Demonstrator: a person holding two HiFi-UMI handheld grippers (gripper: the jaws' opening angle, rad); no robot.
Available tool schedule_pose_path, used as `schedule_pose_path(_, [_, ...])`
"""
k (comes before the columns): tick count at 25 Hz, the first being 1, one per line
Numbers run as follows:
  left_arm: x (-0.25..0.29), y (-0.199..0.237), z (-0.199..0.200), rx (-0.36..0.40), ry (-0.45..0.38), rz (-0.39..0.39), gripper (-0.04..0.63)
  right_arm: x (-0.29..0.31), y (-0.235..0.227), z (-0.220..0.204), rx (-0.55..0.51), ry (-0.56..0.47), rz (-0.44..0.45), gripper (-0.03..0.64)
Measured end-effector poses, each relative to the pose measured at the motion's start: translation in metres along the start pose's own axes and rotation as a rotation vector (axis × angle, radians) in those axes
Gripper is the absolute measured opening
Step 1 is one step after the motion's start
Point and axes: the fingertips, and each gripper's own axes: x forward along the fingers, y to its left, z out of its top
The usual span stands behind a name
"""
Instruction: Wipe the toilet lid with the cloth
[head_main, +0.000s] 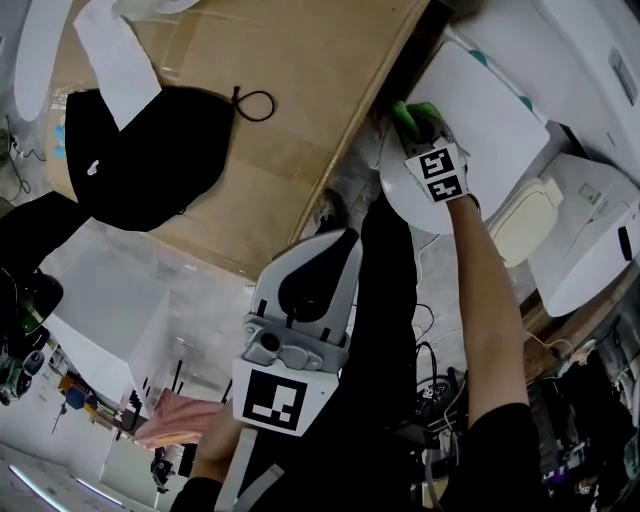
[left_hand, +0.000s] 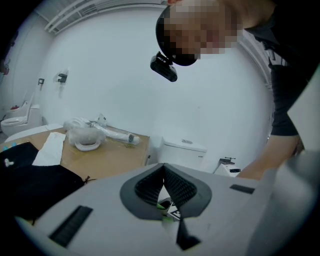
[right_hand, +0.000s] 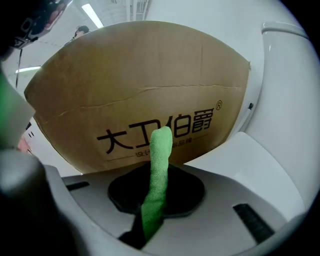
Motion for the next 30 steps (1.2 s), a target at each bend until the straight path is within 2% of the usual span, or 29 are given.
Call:
schedule_pose_path(7, [-0.021, -0.002, -0.017, 0.019, 0.015, -0.065, 0.008, -0.004, 0.041, -0.011, -0.055, 0.003, 0.047, 0.054])
schedule_pose_path(16, [-0.031, -0.013, -0.029, 0.009, 0.013, -0.079, 0.008, -0.018, 0.094, -0.036, -0.145, 0.024, 0.135, 0.054])
schedule_pose_path(19, [-0.032, -0.02, -0.032, -0.003, 0.012, -0.078, 0.008, -0.026, 0.113, -0.047, -0.2, 0.026, 0.182, 0.054])
schedule_pose_path(25, [-0.038, -0.051, -0.042, 0.029, 0.006, -0.083, 0.008, -0.04, 0.151, -0.074, -0.346, 0.041, 0.277, 0.054])
schedule_pose_path(30, [-0.05, -0.077, -0.055, 0.023, 0.016, -0.087, 0.008, -0.052, 0.17, -0.099, -0.425, 0.066, 0.307, 0.054])
